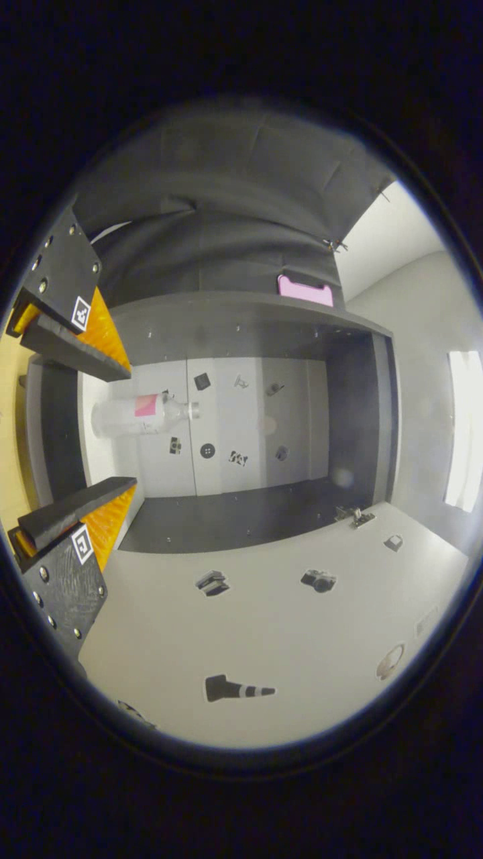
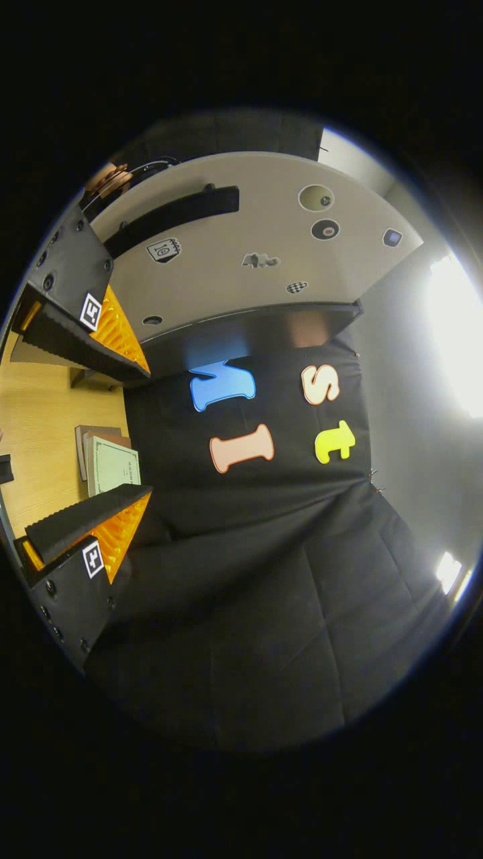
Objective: Open the cabinet door with the right hand, grasp the bottle in the cabinet with the left hand and place it on the coaster, then close the cabinet door with the right hand.
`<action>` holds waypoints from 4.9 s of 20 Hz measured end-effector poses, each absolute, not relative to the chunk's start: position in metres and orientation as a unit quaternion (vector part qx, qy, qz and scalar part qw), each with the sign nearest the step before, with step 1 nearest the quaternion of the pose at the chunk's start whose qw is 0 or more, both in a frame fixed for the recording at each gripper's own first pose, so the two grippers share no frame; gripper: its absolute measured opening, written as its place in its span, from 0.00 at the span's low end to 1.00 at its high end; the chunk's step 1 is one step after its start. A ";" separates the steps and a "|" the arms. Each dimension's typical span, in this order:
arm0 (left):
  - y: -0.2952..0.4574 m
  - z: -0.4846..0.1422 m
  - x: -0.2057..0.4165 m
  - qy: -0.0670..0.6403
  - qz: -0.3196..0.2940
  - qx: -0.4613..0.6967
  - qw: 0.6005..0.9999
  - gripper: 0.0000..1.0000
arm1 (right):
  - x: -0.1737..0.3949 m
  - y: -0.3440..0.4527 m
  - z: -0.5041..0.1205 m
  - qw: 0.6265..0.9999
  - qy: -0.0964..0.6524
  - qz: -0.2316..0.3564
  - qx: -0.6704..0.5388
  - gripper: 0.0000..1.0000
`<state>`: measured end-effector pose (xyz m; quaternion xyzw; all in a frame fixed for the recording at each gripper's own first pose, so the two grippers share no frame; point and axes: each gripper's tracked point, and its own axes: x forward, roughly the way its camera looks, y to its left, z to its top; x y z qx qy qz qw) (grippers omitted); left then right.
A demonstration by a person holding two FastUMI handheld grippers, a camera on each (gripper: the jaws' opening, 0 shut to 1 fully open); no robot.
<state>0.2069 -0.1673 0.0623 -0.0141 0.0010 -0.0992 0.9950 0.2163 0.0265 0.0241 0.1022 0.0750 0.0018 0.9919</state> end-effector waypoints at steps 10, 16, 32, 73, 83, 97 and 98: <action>-0.173 0.019 0.316 0.050 -0.124 -0.022 0.991 0.87 | 0.236 0.020 0.001 0.990 0.099 -0.067 0.078 0.97; -0.165 0.000 0.356 0.065 -0.112 -0.030 0.991 0.88 | 0.247 0.015 -0.021 0.982 0.128 -0.098 0.099 0.97; -0.072 0.021 0.244 0.014 -0.056 -0.042 0.997 0.73 | 0.259 0.034 -0.018 0.988 0.130 -0.033 0.081 0.97; 0.029 -0.306 0.025 0.131 0.078 -0.048 0.987 0.71 | 0.225 0.060 -0.040 0.988 0.150 0.039 -0.017 0.97; 0.027 -0.272 0.018 0.128 0.087 -0.012 0.988 0.80 | 0.222 0.060 -0.042 0.987 0.153 0.048 0.022 0.98; -0.017 -0.089 0.002 0.066 0.035 -0.025 0.997 0.77 | 0.206 0.134 0.028 0.976 0.087 0.191 0.058 0.92; -0.020 -0.082 0.001 0.063 0.028 -0.027 0.997 0.77 | 0.207 0.142 0.032 0.974 0.083 0.202 0.060 0.92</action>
